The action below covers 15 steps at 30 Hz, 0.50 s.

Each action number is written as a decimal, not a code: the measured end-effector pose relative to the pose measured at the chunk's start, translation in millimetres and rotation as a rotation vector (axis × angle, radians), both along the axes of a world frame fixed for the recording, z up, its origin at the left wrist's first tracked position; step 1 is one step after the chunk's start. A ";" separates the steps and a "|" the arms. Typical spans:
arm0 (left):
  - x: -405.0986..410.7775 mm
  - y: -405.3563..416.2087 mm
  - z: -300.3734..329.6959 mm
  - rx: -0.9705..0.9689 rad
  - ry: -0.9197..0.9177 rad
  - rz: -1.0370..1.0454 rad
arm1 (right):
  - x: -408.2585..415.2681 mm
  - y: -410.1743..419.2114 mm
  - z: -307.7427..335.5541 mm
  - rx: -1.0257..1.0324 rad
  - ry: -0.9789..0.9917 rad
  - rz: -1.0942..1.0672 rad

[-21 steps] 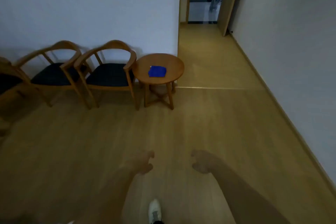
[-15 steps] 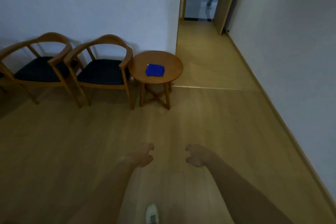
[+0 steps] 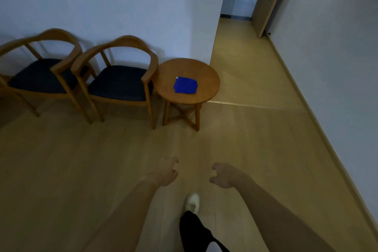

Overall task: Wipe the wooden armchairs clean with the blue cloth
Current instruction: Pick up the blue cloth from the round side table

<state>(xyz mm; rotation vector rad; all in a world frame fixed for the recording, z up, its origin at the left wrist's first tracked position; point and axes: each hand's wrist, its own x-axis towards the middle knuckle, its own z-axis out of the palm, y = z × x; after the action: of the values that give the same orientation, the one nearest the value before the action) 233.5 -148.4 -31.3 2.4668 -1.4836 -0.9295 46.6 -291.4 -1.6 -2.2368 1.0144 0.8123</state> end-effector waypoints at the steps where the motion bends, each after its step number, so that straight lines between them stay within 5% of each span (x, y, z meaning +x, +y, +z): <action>1: 12.4 -11.4 -0.9 -0.009 -0.002 0.002 | 12.6 -12.4 -2.6 0.000 0.000 -0.003; 15: 226.0 -163.8 22.2 -0.015 -0.194 -0.040 | 195.6 -212.1 3.3 0.018 0.004 -0.024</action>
<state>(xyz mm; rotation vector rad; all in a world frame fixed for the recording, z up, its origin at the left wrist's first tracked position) 459.6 -312.2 -9.1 2.5892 -1.5955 -0.6990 242.2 -503.4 1.7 -2.2050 1.0301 0.8128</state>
